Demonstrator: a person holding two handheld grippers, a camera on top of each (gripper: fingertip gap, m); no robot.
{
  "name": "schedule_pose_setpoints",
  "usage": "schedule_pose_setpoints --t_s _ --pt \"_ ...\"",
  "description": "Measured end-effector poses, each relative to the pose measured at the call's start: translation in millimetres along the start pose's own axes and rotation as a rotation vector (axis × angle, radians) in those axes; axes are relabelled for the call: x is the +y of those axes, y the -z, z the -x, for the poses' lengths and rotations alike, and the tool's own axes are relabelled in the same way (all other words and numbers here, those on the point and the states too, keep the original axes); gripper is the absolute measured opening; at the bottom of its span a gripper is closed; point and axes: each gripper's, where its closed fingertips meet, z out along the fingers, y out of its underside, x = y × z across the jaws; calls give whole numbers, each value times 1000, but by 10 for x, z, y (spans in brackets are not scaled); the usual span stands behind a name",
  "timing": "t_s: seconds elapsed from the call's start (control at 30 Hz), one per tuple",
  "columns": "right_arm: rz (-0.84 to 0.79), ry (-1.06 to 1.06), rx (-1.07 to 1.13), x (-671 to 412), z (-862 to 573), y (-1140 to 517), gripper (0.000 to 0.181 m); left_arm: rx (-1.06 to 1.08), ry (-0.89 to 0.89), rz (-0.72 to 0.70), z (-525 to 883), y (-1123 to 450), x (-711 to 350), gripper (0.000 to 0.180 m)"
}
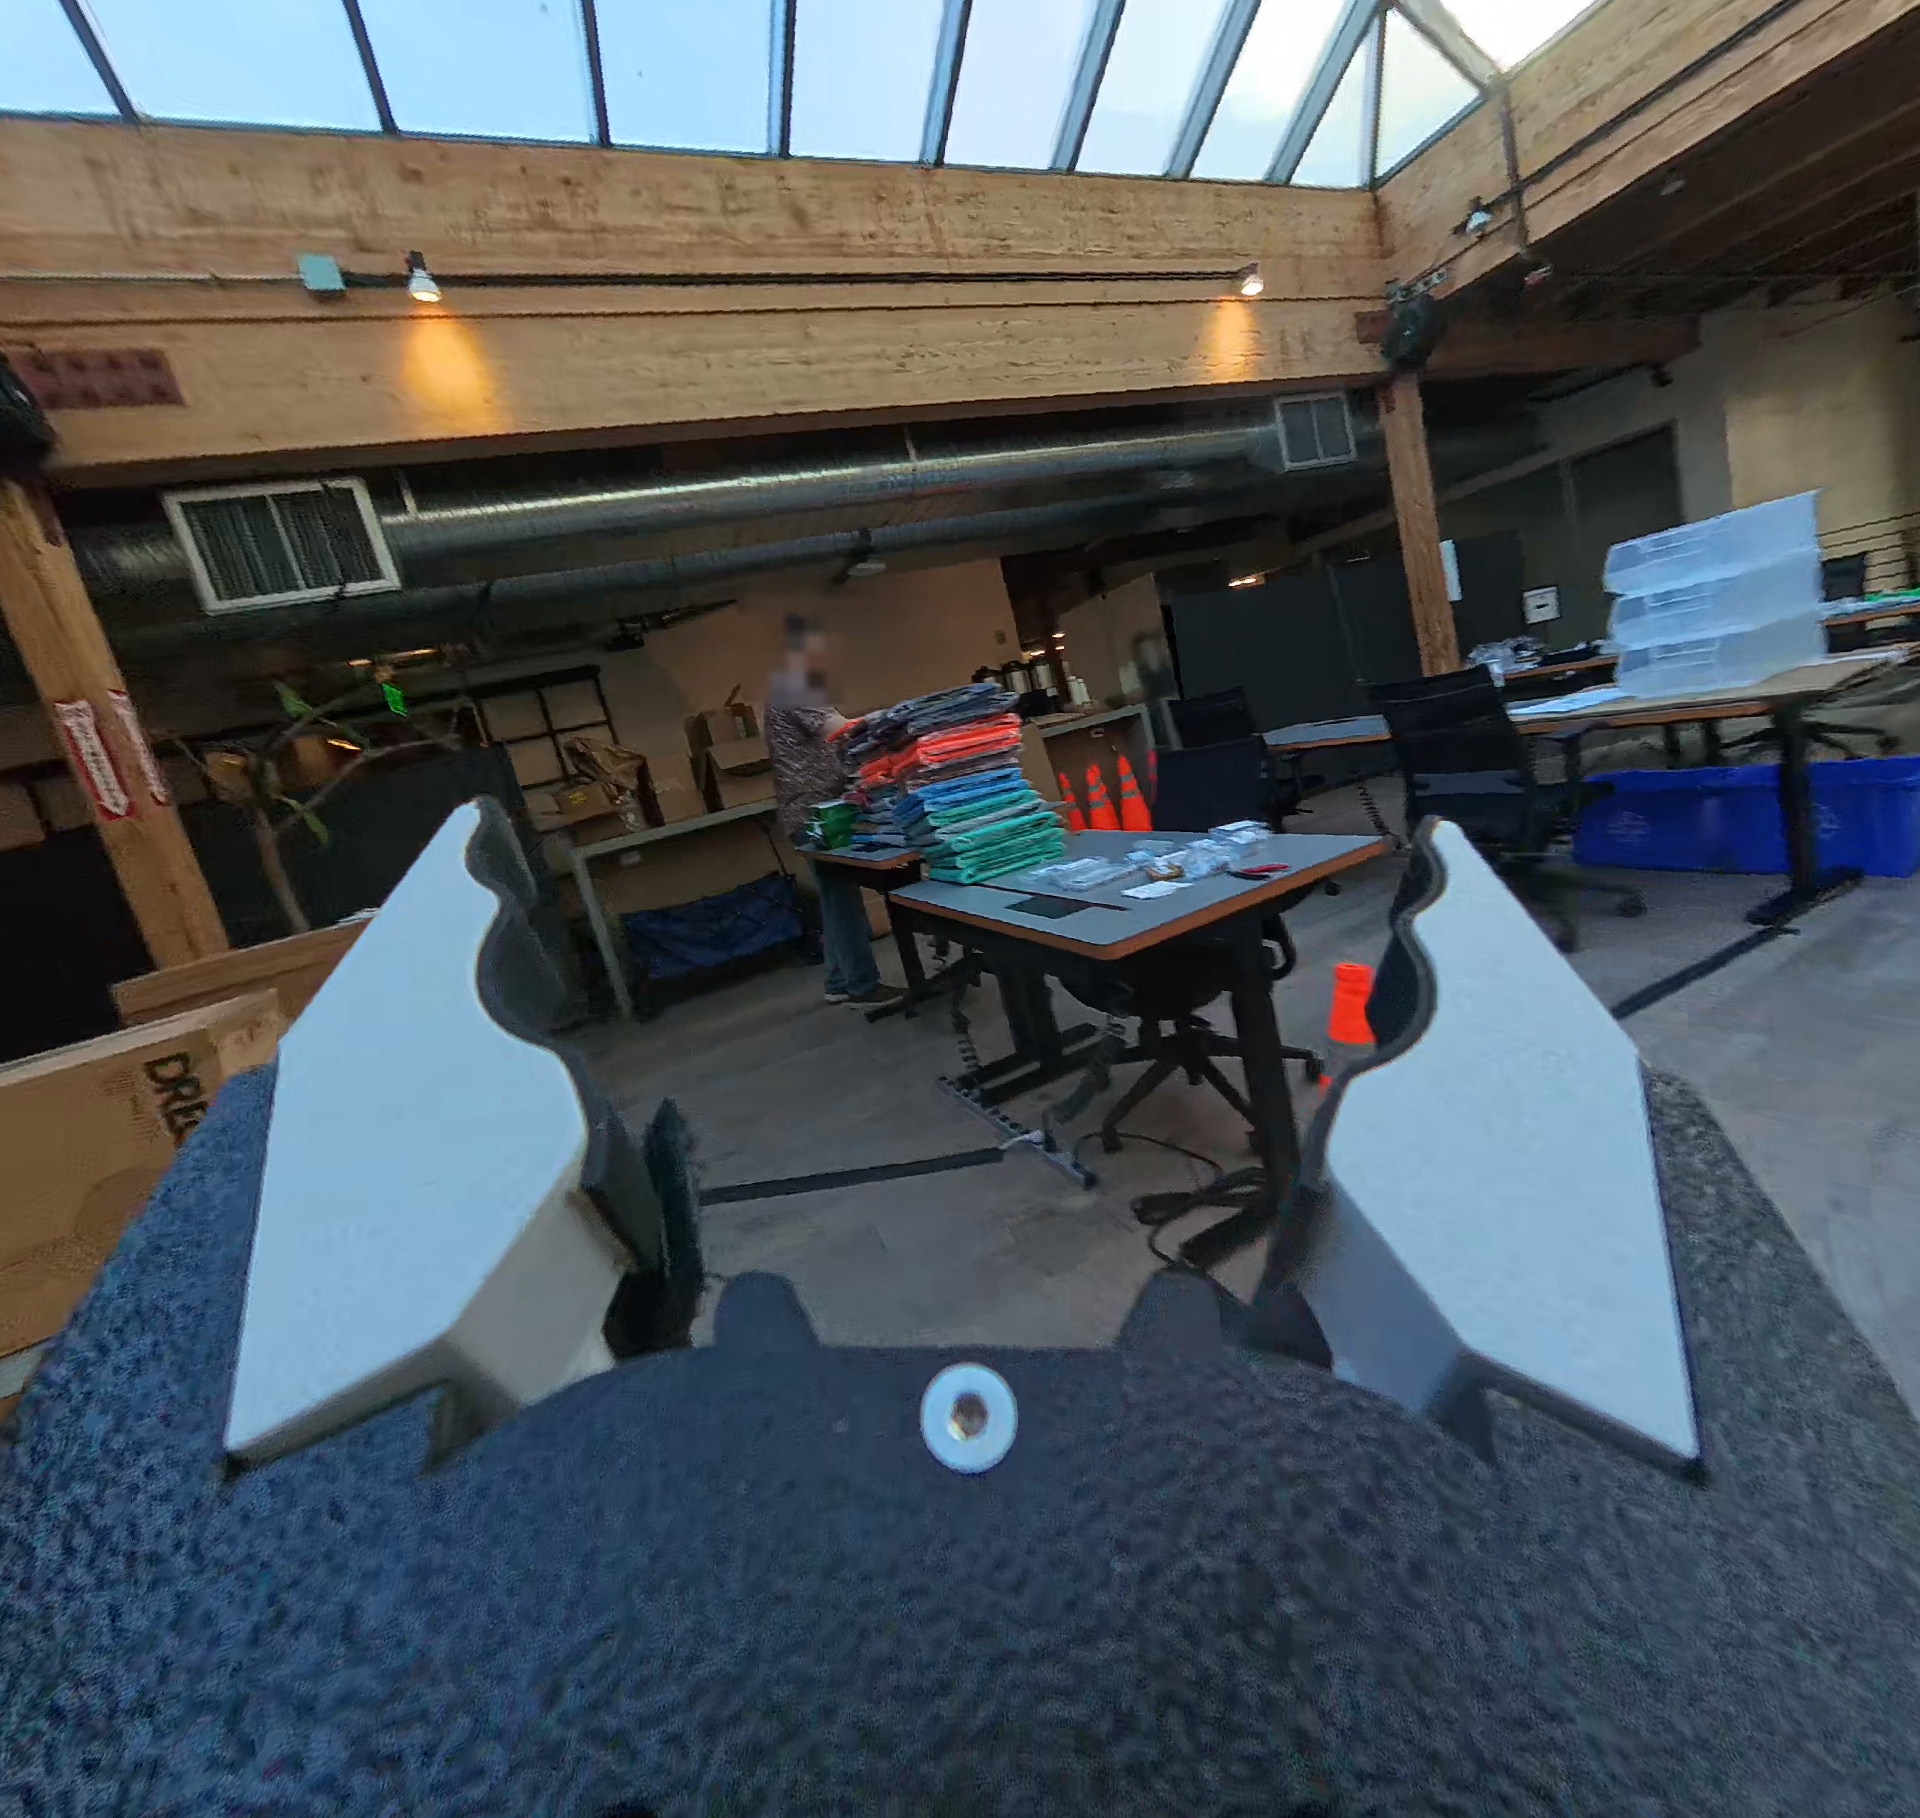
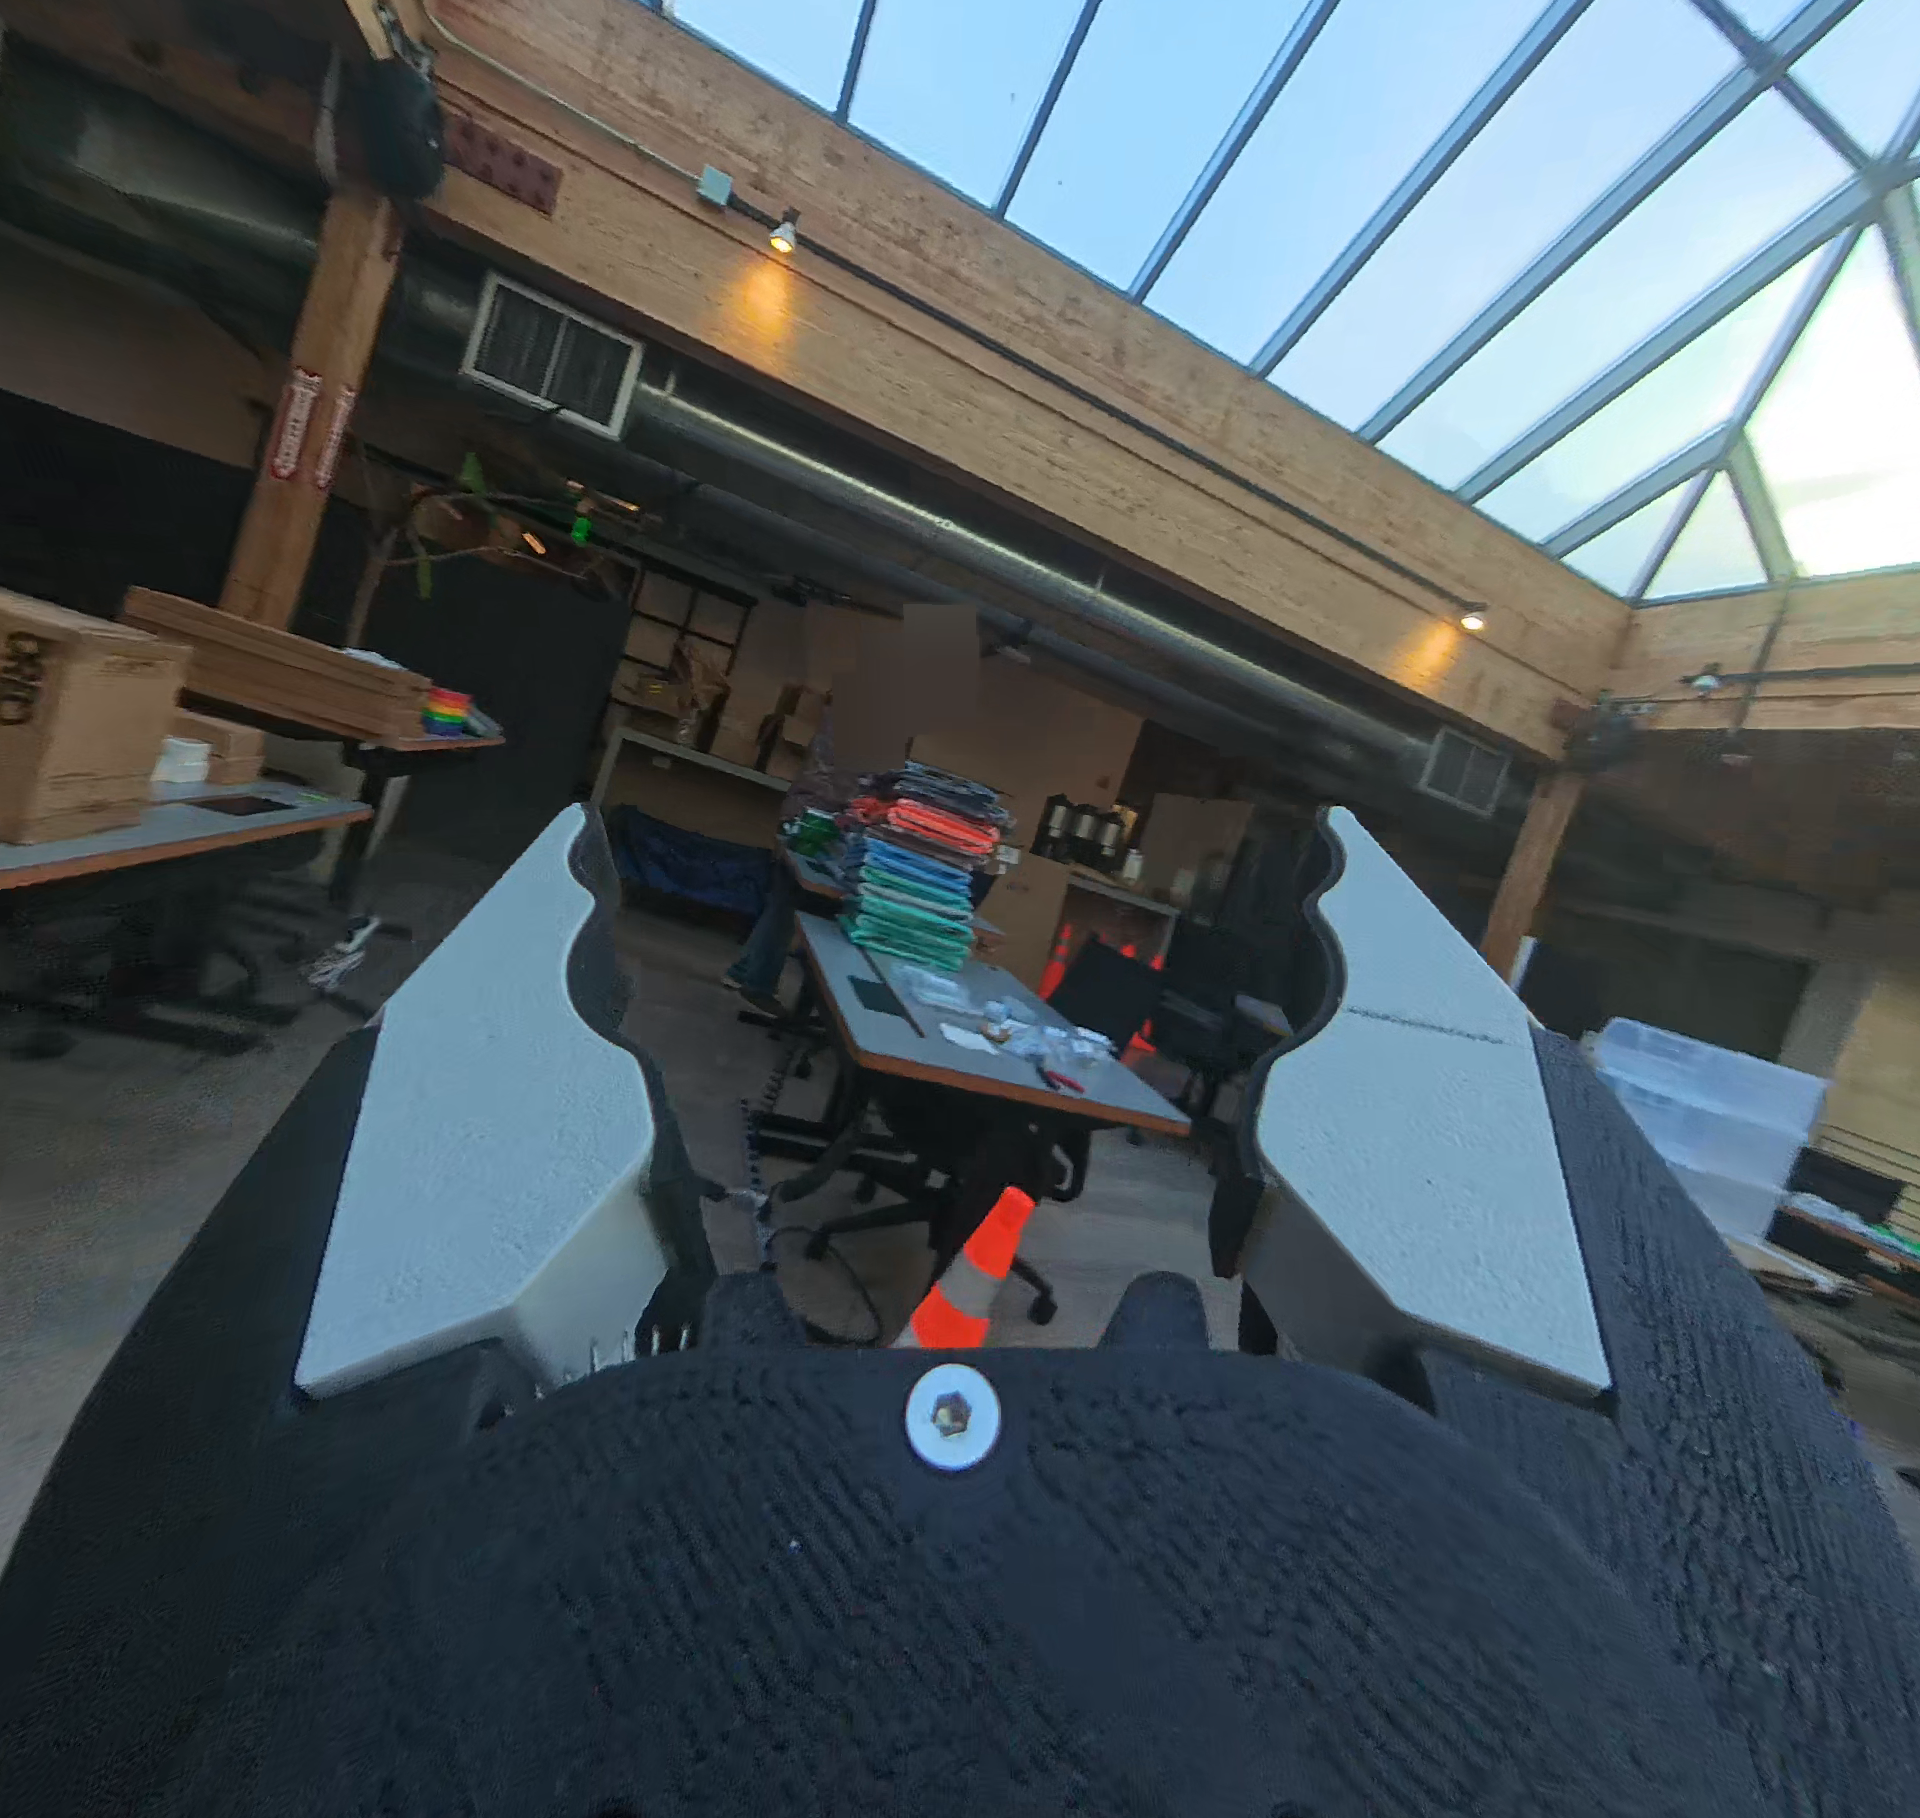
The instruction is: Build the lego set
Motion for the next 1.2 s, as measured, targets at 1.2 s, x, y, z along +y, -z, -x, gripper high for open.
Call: schedule_pose_setpoints --t_s 1.2 --pt "237 110 338 4189 -4796 -4324 130 850 455 -151 -5596 -7975 1836 157"
